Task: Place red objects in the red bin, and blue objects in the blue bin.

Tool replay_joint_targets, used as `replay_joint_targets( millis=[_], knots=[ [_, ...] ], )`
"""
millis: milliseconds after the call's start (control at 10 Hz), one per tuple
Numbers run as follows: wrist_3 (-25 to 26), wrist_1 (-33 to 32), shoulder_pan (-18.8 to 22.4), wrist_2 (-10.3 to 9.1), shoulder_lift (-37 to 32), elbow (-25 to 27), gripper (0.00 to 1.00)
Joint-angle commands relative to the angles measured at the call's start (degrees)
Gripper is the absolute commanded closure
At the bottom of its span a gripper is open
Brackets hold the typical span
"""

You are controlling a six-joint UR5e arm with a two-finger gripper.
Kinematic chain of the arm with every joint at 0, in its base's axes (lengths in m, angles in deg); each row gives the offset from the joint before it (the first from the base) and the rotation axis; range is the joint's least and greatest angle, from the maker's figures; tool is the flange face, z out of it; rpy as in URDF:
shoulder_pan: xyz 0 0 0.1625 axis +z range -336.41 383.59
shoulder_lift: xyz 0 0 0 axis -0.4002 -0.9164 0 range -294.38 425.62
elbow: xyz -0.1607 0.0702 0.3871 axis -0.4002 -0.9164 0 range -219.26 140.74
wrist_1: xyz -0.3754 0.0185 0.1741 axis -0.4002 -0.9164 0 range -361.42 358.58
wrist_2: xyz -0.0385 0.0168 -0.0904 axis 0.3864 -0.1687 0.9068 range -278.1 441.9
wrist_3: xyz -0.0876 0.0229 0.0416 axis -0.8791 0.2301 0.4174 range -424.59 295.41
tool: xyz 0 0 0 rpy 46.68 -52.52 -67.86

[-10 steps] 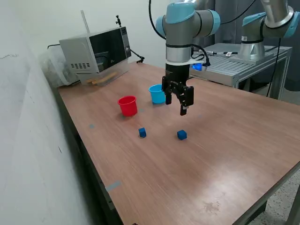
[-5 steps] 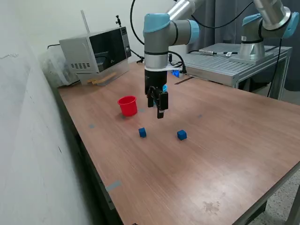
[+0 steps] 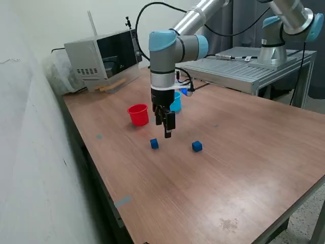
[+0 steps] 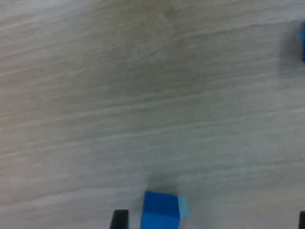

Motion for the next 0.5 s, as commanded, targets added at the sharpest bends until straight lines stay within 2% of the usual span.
replay_joint_targets(
  millis=[0, 400],
  knots=[
    [0.02, -0.61, -0.3, -0.08, 4.12, -2.15, 0.0],
    [-0.41, -0.7, -1.97, -0.08, 4.75, -3.74, 0.0]
  ],
)
